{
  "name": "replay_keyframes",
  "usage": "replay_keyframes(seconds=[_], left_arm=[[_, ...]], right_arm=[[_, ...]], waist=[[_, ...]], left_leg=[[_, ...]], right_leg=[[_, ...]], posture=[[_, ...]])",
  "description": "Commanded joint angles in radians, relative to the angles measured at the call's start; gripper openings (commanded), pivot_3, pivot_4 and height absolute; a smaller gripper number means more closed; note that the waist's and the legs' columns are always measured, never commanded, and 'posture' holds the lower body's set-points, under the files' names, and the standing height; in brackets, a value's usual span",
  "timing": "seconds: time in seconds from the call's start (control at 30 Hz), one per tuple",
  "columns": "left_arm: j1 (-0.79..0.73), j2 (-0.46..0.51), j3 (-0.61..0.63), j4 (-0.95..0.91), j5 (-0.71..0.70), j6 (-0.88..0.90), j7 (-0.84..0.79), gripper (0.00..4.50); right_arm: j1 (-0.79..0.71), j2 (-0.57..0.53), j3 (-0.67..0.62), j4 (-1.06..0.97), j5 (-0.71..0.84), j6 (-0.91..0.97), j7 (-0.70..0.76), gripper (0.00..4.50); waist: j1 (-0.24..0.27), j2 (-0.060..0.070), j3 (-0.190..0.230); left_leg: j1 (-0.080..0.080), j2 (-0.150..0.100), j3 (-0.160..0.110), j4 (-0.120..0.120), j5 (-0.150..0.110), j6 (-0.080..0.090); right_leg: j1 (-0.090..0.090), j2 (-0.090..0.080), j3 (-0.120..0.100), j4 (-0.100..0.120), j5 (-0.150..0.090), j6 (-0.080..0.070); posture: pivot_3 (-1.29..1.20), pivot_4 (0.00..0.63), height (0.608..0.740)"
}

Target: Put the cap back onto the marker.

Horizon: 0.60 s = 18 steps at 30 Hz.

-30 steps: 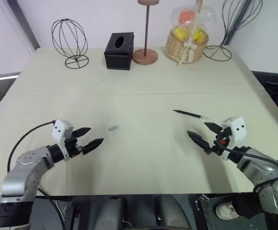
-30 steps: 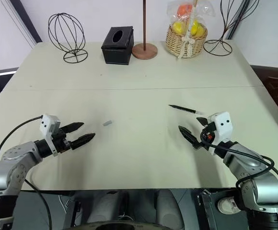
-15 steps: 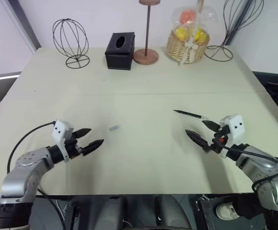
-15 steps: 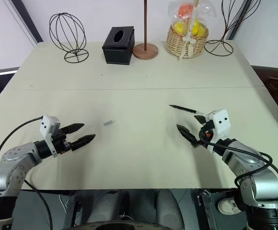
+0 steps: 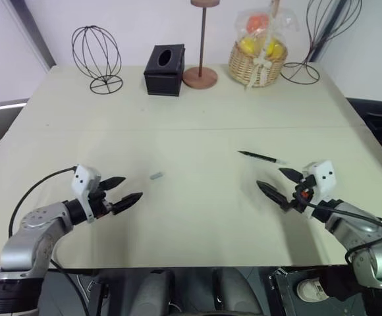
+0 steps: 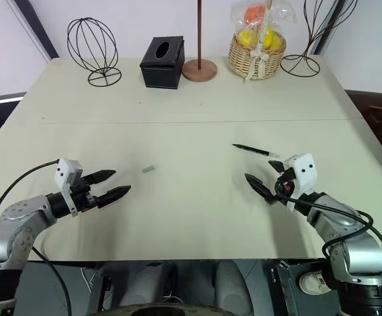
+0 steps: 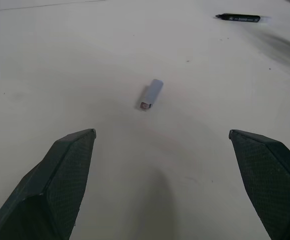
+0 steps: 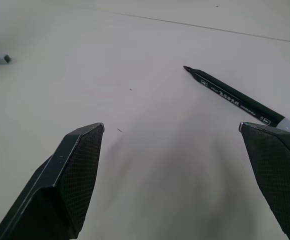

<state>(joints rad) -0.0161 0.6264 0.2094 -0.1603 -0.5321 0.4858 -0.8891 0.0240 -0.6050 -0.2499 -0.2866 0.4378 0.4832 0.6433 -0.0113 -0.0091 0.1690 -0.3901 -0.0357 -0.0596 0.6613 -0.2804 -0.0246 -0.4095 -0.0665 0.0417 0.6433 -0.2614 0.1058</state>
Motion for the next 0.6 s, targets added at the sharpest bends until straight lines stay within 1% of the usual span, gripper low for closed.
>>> replay_keyframes(seconds=[0.03,0.13,0.23,0.4,0.6], left_arm=[[-0.045,0.039,-0.006,-0.028,-0.012,-0.002,-0.04,4.48],[-0.09,0.075,-0.01,-0.004,-0.028,0.021,-0.088,4.48],[-0.13,0.111,-0.016,0.028,-0.034,0.032,-0.14,4.48],[-0.188,0.163,-0.017,0.049,-0.048,0.063,-0.188,4.48],[-0.146,0.198,0.016,-0.029,-0.087,0.121,-0.187,4.48]], right_arm=[[-0.064,-0.075,-0.023,0.149,-0.063,-0.135,0.073,4.5],[-0.143,-0.117,0.001,0.294,-0.091,-0.22,0.146,4.5],[-0.221,-0.13,0.031,0.418,-0.117,-0.286,0.201,4.5],[-0.406,-0.099,0.066,0.682,-0.114,-0.362,0.301,4.5],[-0.546,-0.063,0.141,0.901,-0.179,-0.465,0.375,4.5]], waist=[[0.0,0.0,0.0],[-0.002,0.0,0.001],[-0.006,0.0,0.001],[-0.009,0.001,0.004],[-0.009,0.002,0.006]], left_leg=[[0.0,0.0,0.0,0.0,0.0,0.0],[0.0,0.0,0.001,0.0,0.0,0.0],[0.0,0.0,0.001,0.0,0.0,0.0],[0.001,0.001,0.002,-0.001,0.0,0.0],[0.0,0.0,0.001,-0.001,0.0,0.0]], right_leg=[[0.0,0.0,0.0,-0.001,0.0,-0.001],[0.001,0.001,-0.001,-0.002,-0.001,-0.002],[0.0,0.002,-0.001,-0.001,0.0,0.0],[0.0,0.002,-0.001,-0.001,0.001,0.001],[0.0,0.001,-0.001,-0.001,0.001,0.001]], posture=[[0.0,0.15,0.74],[0.0,0.15,0.74],[0.0,0.15,0.74],[0.0,0.15,0.74],[0.0,0.15,0.74]])
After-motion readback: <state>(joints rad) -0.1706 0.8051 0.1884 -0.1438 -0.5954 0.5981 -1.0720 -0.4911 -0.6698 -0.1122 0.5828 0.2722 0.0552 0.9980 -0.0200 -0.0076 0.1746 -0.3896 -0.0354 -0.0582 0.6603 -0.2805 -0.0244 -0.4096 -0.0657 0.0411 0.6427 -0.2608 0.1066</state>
